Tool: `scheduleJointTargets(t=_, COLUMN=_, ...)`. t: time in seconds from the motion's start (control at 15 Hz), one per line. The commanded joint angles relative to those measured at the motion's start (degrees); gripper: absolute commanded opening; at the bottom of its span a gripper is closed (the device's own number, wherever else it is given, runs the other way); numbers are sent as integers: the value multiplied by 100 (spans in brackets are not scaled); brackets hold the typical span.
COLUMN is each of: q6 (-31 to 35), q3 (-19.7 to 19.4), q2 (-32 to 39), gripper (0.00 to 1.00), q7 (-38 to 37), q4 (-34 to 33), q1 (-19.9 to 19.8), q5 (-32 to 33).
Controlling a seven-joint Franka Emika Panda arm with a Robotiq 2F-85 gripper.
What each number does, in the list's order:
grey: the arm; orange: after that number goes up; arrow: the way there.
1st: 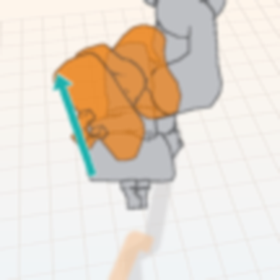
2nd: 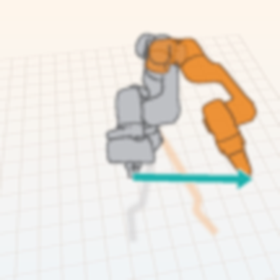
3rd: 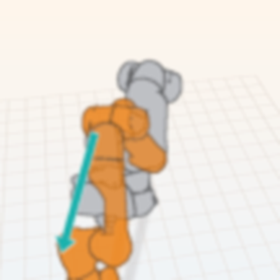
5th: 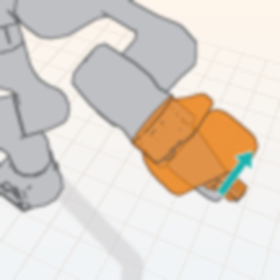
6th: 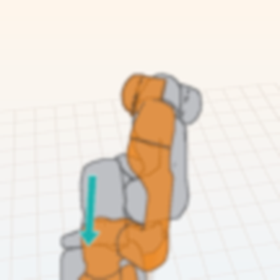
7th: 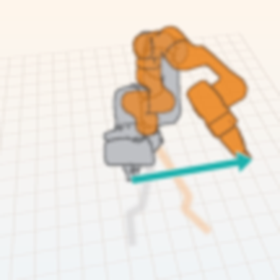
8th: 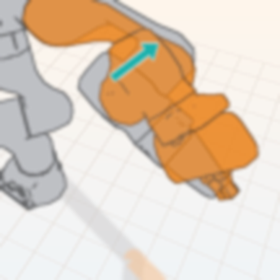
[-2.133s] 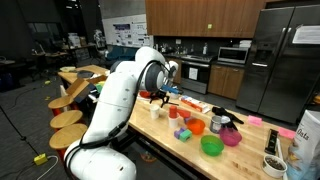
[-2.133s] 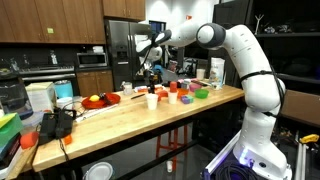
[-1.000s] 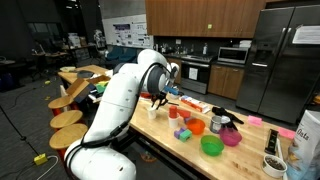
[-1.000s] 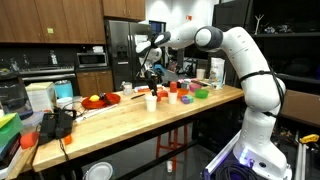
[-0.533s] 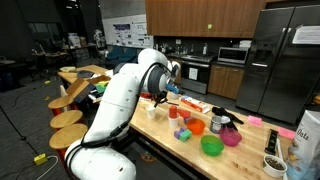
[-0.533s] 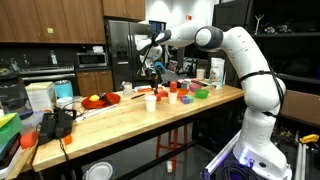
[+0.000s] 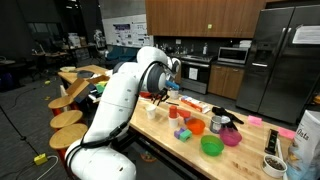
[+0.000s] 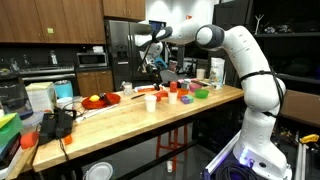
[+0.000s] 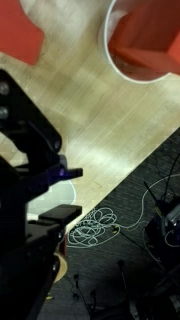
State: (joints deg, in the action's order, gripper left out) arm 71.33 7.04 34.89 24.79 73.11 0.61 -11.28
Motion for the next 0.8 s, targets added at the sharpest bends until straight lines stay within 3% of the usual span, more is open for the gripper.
scheduleJointTargets(t=0.0, q6=-450, q3=-83, q2=-486, gripper=64, q7=-382, q4=16, q1=-4, q5=170)
scheduleJointTargets(t=0.33, q6=-1114, q3=-219, q2=-843, gripper=98, q7=-1000, q4=-88, q1=-46, q5=61)
scheduleJointTargets(t=0.73, q6=-1243, q3=-378, q2=-864, gripper=100, q7=-2059, q4=83, q1=-113, q5=-819)
